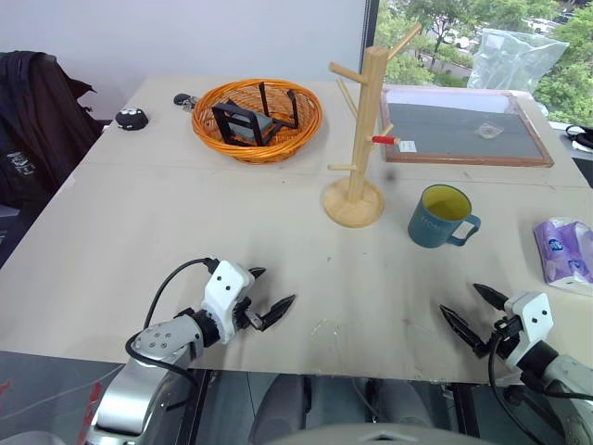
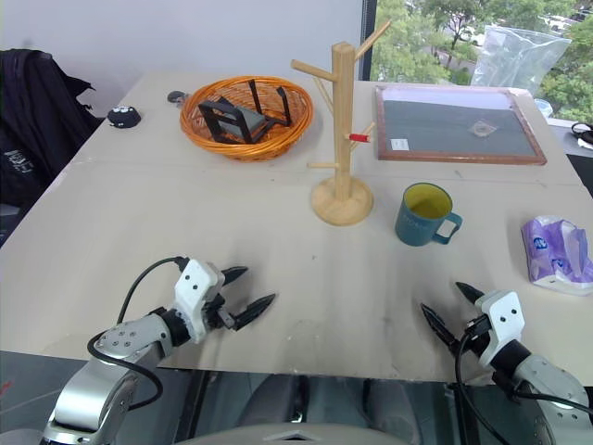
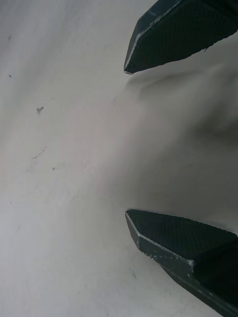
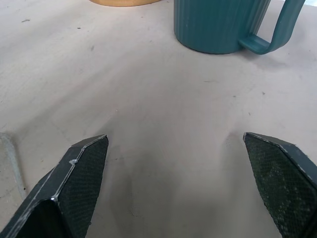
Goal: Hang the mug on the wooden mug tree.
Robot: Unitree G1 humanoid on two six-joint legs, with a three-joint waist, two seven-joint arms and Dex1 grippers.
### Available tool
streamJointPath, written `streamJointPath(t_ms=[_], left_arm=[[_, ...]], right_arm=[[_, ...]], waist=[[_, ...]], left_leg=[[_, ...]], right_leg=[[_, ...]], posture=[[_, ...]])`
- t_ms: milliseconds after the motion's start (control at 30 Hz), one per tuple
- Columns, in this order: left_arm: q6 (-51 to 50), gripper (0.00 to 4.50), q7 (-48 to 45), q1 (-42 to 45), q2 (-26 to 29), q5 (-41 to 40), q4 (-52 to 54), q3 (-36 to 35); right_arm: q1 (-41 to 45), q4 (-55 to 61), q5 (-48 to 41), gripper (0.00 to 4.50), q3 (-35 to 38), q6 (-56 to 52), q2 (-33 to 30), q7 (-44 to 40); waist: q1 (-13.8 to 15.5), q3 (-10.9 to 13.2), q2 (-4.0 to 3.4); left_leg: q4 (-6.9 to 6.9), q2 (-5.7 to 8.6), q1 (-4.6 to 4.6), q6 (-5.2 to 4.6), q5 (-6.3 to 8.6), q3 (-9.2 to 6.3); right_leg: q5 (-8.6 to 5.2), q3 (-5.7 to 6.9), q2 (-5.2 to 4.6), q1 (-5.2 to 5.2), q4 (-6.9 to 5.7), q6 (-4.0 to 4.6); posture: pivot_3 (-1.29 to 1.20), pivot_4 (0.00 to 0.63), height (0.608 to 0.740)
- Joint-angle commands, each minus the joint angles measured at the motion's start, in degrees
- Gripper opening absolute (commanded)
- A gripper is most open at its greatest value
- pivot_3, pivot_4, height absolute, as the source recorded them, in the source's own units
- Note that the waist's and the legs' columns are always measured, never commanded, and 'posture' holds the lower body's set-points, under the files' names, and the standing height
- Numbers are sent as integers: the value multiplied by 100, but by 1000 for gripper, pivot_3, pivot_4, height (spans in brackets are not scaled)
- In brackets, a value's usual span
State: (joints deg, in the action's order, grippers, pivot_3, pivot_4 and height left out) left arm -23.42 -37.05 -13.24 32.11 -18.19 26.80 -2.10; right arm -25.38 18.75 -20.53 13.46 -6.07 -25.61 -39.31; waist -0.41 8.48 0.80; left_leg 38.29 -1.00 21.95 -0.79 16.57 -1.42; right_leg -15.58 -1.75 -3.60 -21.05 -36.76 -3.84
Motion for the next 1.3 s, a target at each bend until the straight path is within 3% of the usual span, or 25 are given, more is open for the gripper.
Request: streamJointPath(t_ms=[33,667,833,1067,1300], left_arm=[[96,4500,-29,27,-9,-73,162,-39],[155,4500,-58,91,-117,-163,128,-39],[73,4500,-101,223,-69,-196,302,29],[-471,4500,-253,1133,-60,-517,693,478],[-1008,4500,-419,1659,198,-904,1143,536]], right_arm=[[53,41,-9,4406,135,104,-68,31],[224,-8,54,4406,128,42,-53,239],[674,-89,70,4406,234,-218,165,881],[1575,-435,236,4406,330,-466,610,1910],[2207,-871,584,4406,106,-327,913,2440]], waist=[[0,0,0],[-2,0,0],[-7,1,-1],[8,1,-2],[-28,5,-8]], left_leg=[[0,0,0,0,0,0],[0,1,0,0,0,0],[0,2,0,0,0,0],[1,19,1,1,-1,-2],[-4,22,6,5,-3,-1]], right_leg=[[0,0,0,0,0,0],[0,0,0,0,0,0],[0,0,1,0,-1,0],[1,1,1,-1,-3,-1],[1,-1,3,-11,-4,-1]], posture=[[0,150,737],[0,150,737],[0,150,737],[0,150,737],[0,150,737]])
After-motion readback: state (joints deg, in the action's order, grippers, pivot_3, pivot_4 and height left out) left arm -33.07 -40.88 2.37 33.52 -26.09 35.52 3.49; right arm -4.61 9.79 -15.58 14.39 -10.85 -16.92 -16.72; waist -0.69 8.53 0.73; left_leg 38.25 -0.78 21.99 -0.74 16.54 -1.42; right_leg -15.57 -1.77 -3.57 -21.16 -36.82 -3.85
